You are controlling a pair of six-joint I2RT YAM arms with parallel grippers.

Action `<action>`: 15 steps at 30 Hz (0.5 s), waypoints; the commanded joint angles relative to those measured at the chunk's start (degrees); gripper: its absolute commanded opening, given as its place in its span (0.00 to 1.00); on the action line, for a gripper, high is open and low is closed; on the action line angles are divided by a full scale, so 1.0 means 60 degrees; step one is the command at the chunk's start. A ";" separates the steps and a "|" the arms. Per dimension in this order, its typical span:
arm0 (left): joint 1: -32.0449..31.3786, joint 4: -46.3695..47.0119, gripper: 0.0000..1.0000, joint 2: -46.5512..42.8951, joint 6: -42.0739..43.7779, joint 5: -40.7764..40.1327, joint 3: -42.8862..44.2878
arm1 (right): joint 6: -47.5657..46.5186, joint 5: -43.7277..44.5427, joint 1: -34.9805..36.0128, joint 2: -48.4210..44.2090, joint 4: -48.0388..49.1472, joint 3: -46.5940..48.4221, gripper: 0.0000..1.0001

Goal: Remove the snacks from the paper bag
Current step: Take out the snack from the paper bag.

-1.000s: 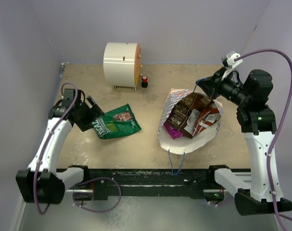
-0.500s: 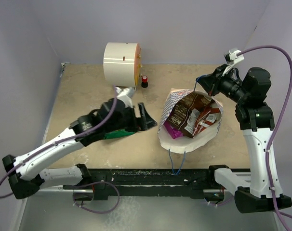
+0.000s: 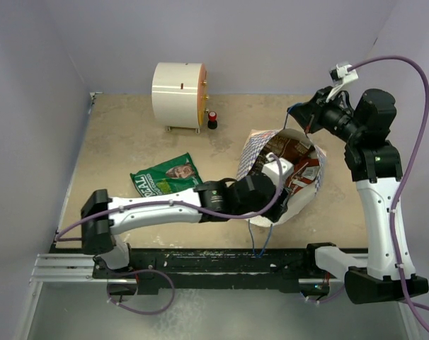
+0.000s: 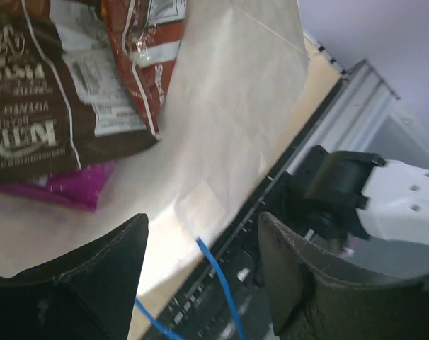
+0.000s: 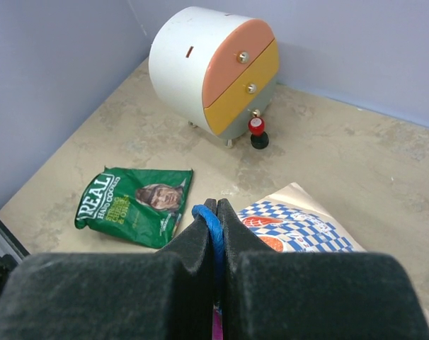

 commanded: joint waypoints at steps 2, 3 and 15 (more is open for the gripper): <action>0.0274 -0.0213 0.64 0.1651 0.1735 -0.0526 0.1802 | 0.0238 0.0037 0.0071 -0.0353 0.0524 0.0602 0.00; 0.0441 -0.0424 0.64 0.1820 0.1713 -0.0485 0.1988 | 0.0195 0.0053 0.0071 -0.0381 0.0494 0.0608 0.00; 0.1606 -0.3287 0.91 0.4242 0.2501 -0.1540 0.4646 | 0.0050 0.0150 0.0071 -0.0512 0.0350 0.0608 0.00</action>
